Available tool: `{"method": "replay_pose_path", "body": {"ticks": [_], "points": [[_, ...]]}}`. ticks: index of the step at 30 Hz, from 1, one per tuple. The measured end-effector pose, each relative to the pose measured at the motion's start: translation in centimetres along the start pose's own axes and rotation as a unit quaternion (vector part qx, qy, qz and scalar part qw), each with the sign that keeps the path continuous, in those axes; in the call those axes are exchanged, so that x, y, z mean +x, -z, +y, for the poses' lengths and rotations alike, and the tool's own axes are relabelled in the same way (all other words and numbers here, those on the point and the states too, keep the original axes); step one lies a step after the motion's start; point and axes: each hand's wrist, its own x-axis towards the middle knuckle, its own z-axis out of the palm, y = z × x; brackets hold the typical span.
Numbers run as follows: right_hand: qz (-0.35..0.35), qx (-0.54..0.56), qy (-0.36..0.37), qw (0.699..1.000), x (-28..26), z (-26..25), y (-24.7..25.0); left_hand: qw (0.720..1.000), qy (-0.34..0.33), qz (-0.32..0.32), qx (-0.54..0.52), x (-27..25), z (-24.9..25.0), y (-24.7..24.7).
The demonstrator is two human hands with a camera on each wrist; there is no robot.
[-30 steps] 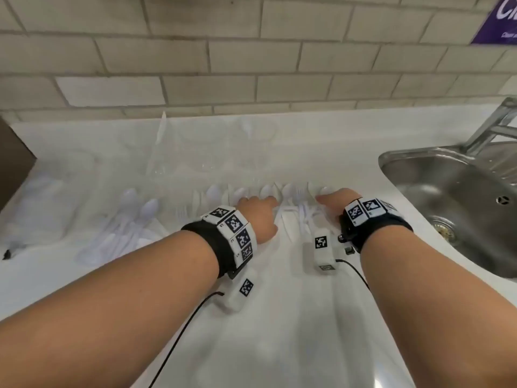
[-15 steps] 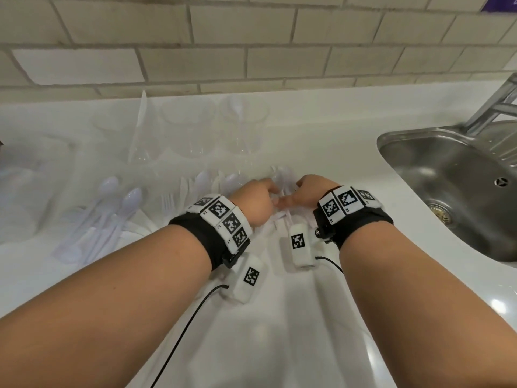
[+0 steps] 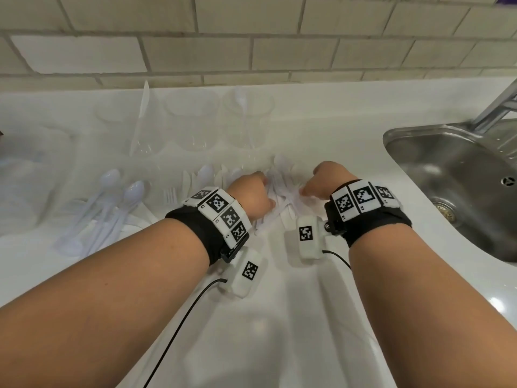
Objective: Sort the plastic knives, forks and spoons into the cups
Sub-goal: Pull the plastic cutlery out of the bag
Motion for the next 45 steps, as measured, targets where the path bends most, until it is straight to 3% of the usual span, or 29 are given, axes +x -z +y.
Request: {"method": "replay_pose_path", "body": {"ticks": [6,9,14,17,20,22,25,27,34,36,37,39,40,42,45], "points": [[-0.074,0.025,0.021,0.997,0.0,-0.2,-1.5,1.000,0.021,-0.018,-0.002,0.5,1.0,0.2],[-0.070,-0.032,0.038,0.996,-0.2,-1.4,-2.0,0.991,0.064,-0.045,-0.110,0.4,1.8,0.2],[-0.029,-0.171,0.059,0.983,1.0,-2.8,-3.8,0.980,0.089,-0.045,-0.171,0.6,2.3,-0.1],[-0.027,-0.193,0.062,0.979,1.7,-3.3,-4.3,0.973,0.107,-0.037,-0.200,1.1,2.1,-0.7],[-0.035,-0.187,0.058,0.980,2.3,-3.7,-4.3,0.907,0.147,-0.048,-0.391,0.9,2.1,-0.7],[-0.026,-0.203,0.063,0.977,2.5,-3.8,-4.7,0.894,0.137,-0.049,-0.425,1.1,1.9,-1.0],[-0.010,-0.204,0.063,0.977,3.0,-4.1,-5.4,0.843,0.163,-0.063,-0.509,0.9,2.0,-1.0],[-0.011,-0.199,0.073,0.977,3.0,-4.2,-5.1,0.829,0.162,-0.068,-0.530,0.8,2.1,-0.8],[-0.017,-0.197,0.086,0.976,2.7,-3.5,-4.3,0.835,0.137,-0.127,-0.517,0.6,1.4,-0.3],[-0.006,-0.148,0.062,0.987,2.3,-3.2,-4.1,0.832,0.143,-0.126,-0.522,0.6,1.2,0.1],[-0.008,-0.123,0.048,0.991,2.0,-3.1,-4.0,0.838,0.146,-0.104,-0.515,0.7,1.1,0.3],[-0.022,-0.073,0.043,0.996,1.4,-2.9,-3.7,0.876,0.144,0.005,-0.460,1.3,0.6,1.1],[-0.021,-0.040,0.047,0.998,1.1,-2.8,-3.5,0.896,0.133,0.076,-0.417,1.6,0.2,1.6],[-0.014,0.044,0.077,0.996,0.0,-2.9,-3.4,0.908,0.077,0.164,-0.378,1.6,-0.3,3.0],[-0.041,0.142,0.110,0.983,-1.7,-3.4,-3.2,0.921,-0.003,0.146,-0.361,0.9,-0.6,4.7]]}}
